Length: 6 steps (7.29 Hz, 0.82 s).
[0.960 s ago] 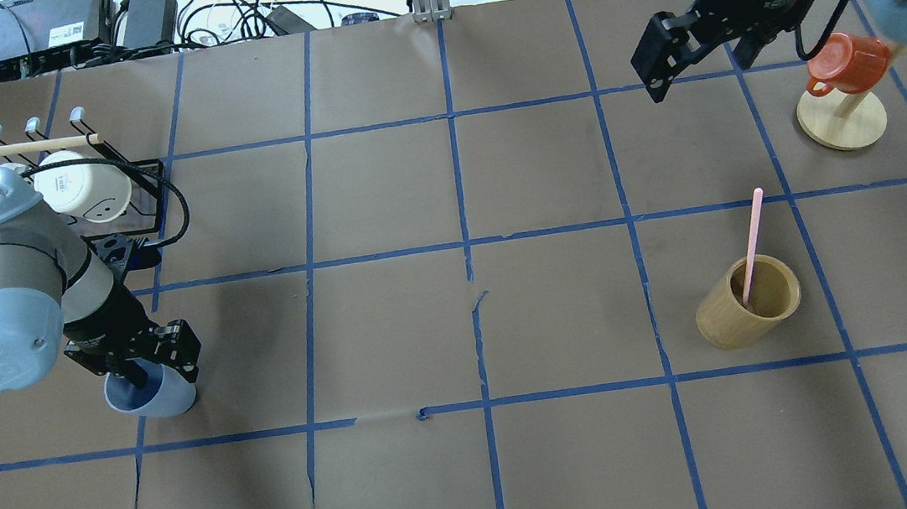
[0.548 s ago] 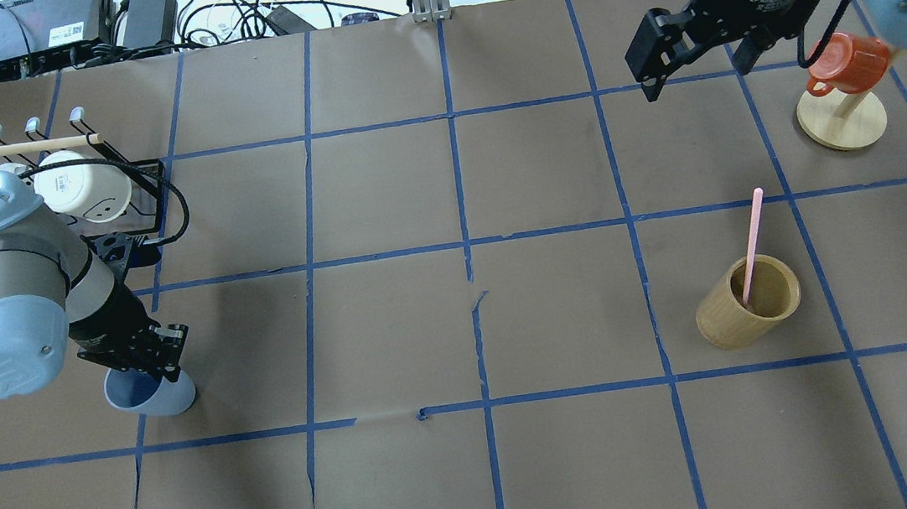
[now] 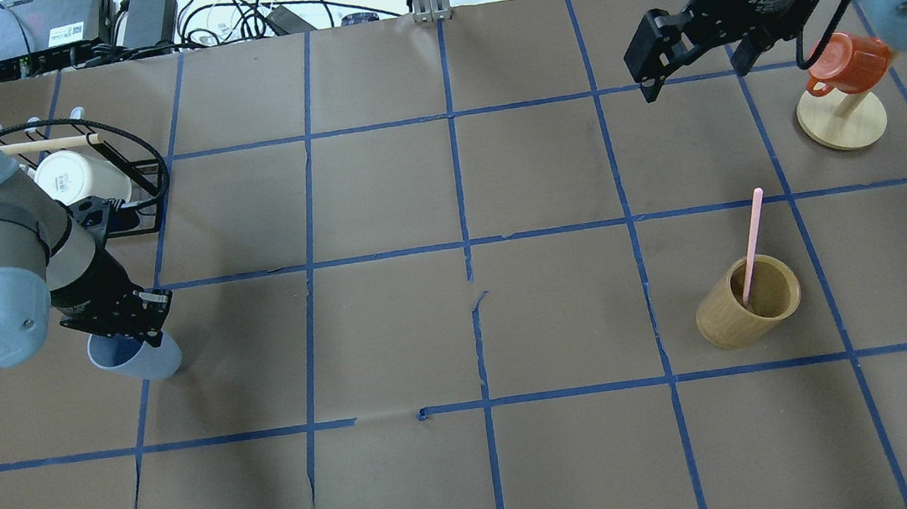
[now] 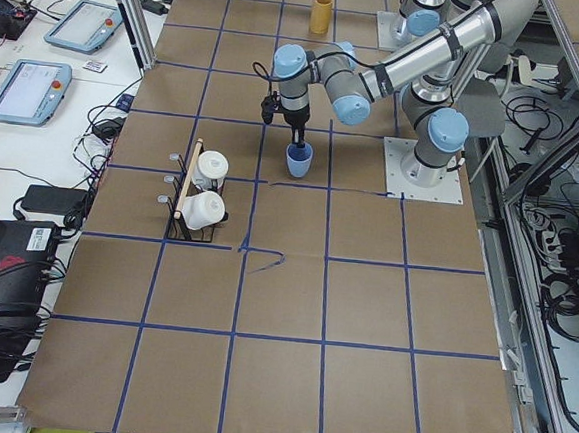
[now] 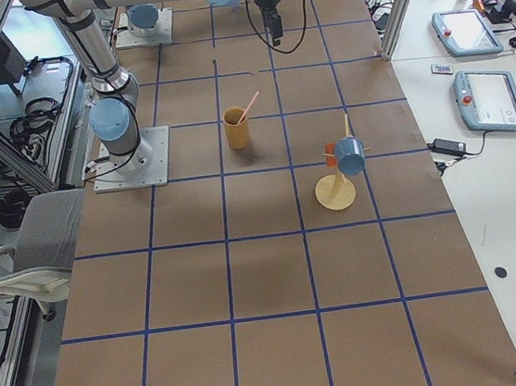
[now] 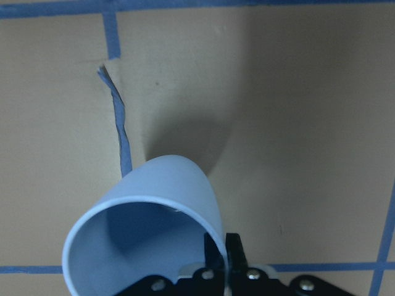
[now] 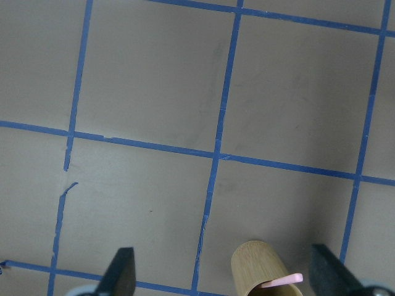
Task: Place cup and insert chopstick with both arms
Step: 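Carry the blue cup to the table centre and release it upright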
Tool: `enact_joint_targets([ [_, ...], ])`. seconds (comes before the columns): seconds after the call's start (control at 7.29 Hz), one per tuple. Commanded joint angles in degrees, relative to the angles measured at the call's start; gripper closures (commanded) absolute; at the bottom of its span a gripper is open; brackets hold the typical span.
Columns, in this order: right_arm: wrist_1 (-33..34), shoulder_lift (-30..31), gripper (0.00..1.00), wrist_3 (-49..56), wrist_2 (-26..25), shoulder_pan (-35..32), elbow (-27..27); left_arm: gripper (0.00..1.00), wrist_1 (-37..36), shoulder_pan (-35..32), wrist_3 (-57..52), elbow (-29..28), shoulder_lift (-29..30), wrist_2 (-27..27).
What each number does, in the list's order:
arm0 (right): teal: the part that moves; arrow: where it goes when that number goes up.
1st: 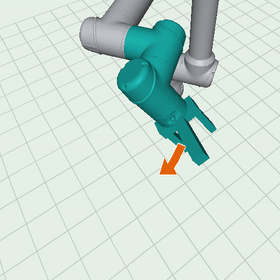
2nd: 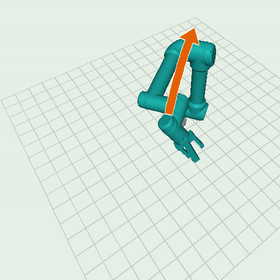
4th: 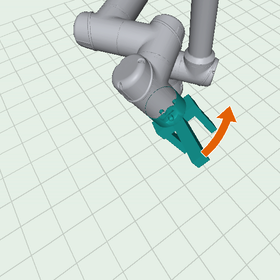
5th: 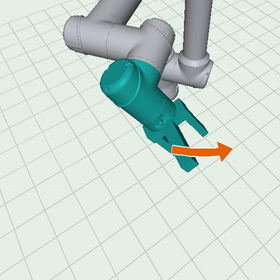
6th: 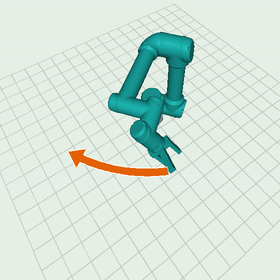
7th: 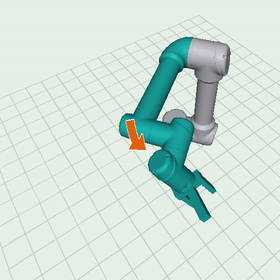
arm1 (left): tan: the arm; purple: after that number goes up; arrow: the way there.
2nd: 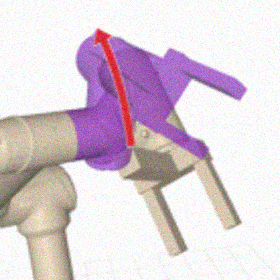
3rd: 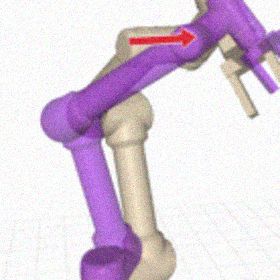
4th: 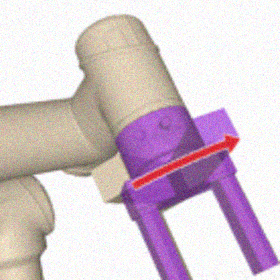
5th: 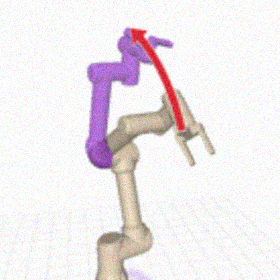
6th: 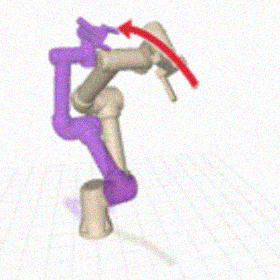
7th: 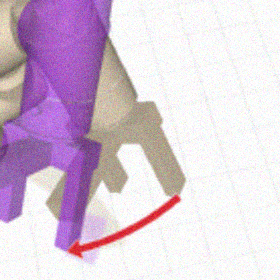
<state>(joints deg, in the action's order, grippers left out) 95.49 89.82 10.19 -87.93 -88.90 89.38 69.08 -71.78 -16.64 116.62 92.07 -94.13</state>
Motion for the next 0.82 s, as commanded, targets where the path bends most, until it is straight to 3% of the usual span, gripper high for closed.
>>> enact_joint_targets([
  [0.0, 0.1, 0.0, 0.00, 0.1, -0.2, 0.0, 0.0, 1.00, 2.1, -5.4, 9.9, -4.8, 0.8, 1.8],
  [0.14, 0.0, -0.1, 0.00, 0.8, -0.5, 0.4, 0.1, 1.00, 2.0, -8.6, 16.3, -6.3, 1.7, 4.5],
  [0.69, -0.4, -0.1, 0.00, 4.3, -0.7, 1.3, 0.1, 1.00, -1.5, -27.7, 32.7, -13.5, 7.6, 6.5],
])
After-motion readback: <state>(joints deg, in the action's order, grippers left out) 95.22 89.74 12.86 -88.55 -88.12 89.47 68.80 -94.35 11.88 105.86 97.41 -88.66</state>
